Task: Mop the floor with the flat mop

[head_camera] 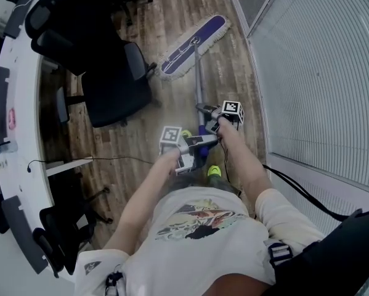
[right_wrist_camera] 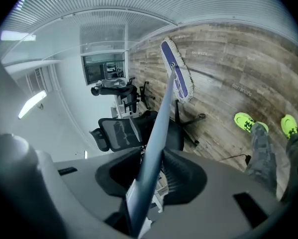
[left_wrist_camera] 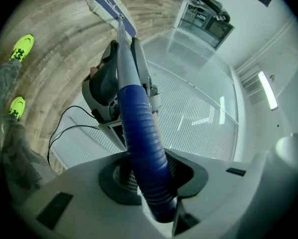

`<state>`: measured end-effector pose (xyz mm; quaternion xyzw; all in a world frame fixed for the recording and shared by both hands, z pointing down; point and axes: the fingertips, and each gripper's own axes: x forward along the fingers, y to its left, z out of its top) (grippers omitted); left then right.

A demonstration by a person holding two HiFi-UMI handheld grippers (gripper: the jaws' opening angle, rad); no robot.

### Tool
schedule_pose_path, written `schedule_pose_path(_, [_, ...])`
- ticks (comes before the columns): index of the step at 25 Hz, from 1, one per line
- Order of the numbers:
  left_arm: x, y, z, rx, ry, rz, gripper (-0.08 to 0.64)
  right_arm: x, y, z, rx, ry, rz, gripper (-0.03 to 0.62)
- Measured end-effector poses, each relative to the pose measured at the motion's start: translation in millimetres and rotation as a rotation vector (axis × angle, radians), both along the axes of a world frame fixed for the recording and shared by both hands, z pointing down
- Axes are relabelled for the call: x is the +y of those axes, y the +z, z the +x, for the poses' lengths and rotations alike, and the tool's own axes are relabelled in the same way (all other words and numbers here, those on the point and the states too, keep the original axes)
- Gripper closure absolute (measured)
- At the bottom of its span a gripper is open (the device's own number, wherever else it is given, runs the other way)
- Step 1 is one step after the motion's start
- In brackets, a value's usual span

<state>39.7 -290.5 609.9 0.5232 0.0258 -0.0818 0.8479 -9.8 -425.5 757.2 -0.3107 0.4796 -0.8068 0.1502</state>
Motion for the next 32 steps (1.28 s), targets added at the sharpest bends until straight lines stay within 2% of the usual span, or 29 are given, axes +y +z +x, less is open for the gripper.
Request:
schedule_pose_path(6, [63, -5, 11, -0.031, 0.048, -0.005, 0.448, 59, 7, 6, -0.052, 0.032, 0.007, 0.462])
schedule_pose_path(11, [151, -5, 46, -0.085, 0.112, 0.003, 0.448, 144, -4, 34, -0.098, 0.029, 0.011, 0.460])
schedule_pose_path(15, [217, -8, 64, -0.089, 0.128, 0.000, 0.448, 209, -8, 50, -0.115, 0.037, 0.010, 0.460])
schedule_pose_path(19, [267, -25, 55, -0.088, 0.140, -0.025, 0.448, 263, -22, 42, -0.129, 0.010, -0.003, 0.457])
schedule_pose_path(24, [315, -51, 23, -0.096, 0.144, -0.056, 0.446, 315, -44, 16, -0.148, 0.000, -0.032, 0.457])
schedule_pose_path(28, [332, -59, 2, -0.108, 0.153, -0.055, 0.446, 333, -52, -1, -0.156, -0.048, -0.031, 0.456])
schedule_pose_path(32, [339, -51, 14, -0.095, 0.145, -0.031, 0.443, 341, -47, 10, -0.133, -0.059, -0.035, 0.456])
